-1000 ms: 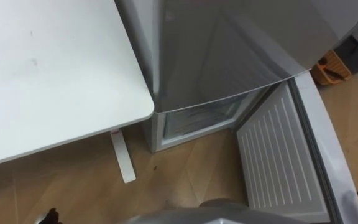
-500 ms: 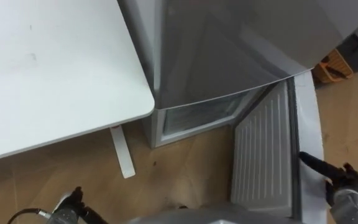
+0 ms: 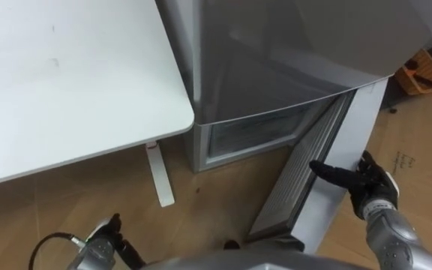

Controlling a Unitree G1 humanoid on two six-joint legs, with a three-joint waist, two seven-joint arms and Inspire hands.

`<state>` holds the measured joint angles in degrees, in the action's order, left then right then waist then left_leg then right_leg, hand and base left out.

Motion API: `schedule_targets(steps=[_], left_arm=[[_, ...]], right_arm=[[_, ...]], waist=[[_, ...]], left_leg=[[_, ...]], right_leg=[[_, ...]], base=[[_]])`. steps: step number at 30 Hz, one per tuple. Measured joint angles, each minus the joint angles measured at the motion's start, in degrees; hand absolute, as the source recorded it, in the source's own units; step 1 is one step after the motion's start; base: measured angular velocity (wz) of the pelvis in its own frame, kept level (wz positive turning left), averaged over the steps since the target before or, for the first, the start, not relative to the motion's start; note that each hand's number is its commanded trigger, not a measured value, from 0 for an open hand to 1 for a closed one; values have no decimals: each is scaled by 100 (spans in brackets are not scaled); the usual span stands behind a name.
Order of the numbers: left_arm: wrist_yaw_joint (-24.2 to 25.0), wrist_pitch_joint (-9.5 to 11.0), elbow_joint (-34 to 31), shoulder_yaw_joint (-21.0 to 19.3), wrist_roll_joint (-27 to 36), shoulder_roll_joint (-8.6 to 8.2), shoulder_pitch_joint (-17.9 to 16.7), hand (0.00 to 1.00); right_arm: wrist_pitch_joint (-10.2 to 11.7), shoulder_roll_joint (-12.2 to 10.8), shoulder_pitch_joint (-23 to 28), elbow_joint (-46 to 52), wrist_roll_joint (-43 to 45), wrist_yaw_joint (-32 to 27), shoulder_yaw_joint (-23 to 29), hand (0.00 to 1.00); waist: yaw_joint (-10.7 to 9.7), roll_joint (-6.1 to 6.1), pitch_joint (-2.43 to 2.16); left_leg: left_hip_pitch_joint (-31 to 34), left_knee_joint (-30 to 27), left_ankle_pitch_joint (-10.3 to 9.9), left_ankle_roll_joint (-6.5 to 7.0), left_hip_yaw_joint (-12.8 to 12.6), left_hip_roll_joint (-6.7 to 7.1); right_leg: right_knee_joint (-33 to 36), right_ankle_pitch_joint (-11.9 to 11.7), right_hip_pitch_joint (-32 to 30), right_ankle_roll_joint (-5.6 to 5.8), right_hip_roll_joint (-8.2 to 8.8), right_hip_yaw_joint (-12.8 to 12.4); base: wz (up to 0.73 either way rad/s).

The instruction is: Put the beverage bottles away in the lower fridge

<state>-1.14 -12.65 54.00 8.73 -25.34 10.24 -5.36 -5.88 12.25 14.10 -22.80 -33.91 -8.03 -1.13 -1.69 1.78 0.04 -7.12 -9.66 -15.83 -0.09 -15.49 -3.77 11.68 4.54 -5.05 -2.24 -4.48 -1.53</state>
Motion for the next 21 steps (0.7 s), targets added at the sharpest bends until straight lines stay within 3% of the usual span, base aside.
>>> schedule_targets(steps=[21], left_arm=[[-113,-89,-26,261,91,-2,82,0]], right_arm=[[32,0,-33,70,-137,-79,-99,0]], waist=[[45,-19,12]], left_leg=[[69,-1,17,0,23,4]], right_leg=[[-6,-66,-98,-23,-8,20]], base=[[-1]])
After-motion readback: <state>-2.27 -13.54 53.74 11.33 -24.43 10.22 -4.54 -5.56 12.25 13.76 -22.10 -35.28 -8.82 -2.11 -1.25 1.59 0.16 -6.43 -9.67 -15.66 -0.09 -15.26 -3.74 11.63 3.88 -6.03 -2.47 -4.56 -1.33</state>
